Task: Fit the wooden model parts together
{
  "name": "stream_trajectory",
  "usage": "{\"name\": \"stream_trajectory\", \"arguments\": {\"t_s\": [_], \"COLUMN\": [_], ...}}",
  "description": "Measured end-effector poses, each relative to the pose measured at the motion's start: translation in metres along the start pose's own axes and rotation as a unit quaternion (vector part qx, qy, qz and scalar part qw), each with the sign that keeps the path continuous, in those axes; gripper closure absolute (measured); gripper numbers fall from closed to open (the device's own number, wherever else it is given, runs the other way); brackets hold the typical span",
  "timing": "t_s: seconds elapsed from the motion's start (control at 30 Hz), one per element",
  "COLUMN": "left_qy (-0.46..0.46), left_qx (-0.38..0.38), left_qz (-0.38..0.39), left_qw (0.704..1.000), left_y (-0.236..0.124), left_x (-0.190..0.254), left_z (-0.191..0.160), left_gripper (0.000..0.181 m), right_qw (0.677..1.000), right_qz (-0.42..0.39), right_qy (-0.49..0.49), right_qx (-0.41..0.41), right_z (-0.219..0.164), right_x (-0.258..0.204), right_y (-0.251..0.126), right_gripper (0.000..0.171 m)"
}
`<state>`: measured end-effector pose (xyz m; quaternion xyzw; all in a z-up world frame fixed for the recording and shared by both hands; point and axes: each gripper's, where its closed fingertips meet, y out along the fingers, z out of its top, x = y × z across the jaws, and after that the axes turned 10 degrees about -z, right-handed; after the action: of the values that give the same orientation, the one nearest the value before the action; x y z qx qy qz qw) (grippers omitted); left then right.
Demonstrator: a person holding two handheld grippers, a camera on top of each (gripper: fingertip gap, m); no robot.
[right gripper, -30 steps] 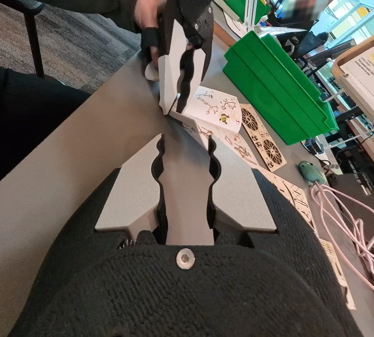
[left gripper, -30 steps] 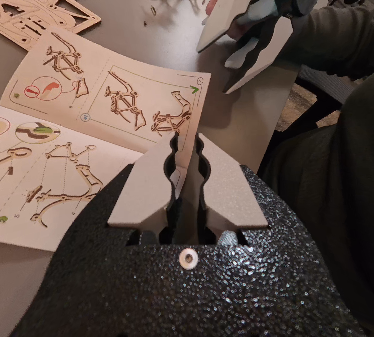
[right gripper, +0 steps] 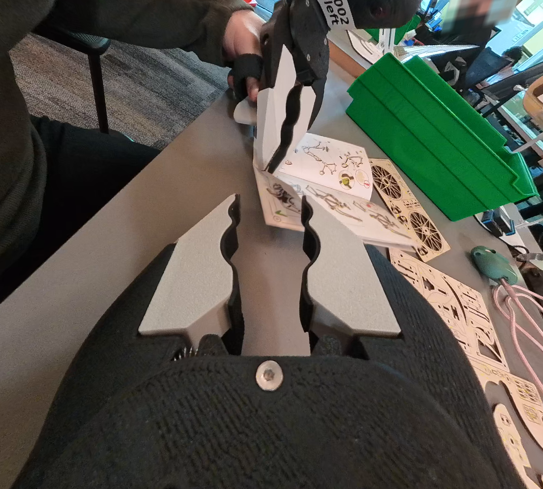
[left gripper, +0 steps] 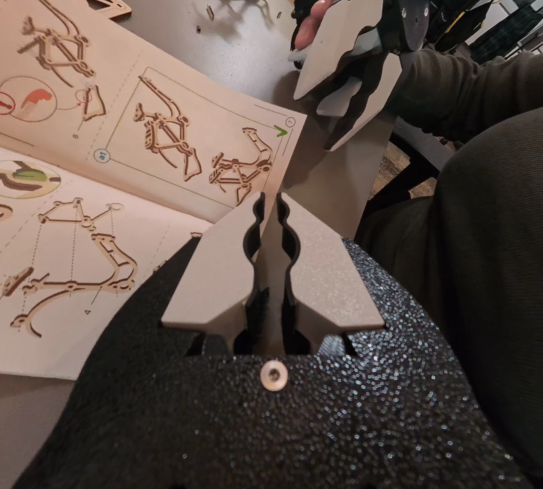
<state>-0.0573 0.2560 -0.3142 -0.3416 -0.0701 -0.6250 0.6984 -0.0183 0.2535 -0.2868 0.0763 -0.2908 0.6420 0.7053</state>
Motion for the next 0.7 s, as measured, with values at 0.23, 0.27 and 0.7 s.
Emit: {"name": "stream_trajectory", "arguments": {"t_s": [0.23, 0.27, 0.7], "left_qy": [-0.002, -0.003, -0.006], "left_qx": [-0.001, -0.001, 0.0], "left_qz": [0.002, 0.002, -0.006], "left_qw": [1.0, 1.0, 1.0], "left_y": [0.0, 0.0, 0.0], "left_x": [-0.001, -0.001, 0.0], "left_z": [-0.001, 0.0, 0.0], "left_gripper": [0.177, 0.177, 0.175], "right_qw": [1.0, 1.0, 0.997], "right_qz": [-0.001, 0.0, 0.007], "right_qy": [-0.002, -0.001, 0.032], "right_qx": [-0.021, -0.026, -0.071], "right_z": [-0.006, -0.008, -0.005], "right_x": [0.0, -0.001, -0.001], "right_y": [0.002, 0.002, 0.019], "right_gripper": [0.133, 0.134, 0.151]}}
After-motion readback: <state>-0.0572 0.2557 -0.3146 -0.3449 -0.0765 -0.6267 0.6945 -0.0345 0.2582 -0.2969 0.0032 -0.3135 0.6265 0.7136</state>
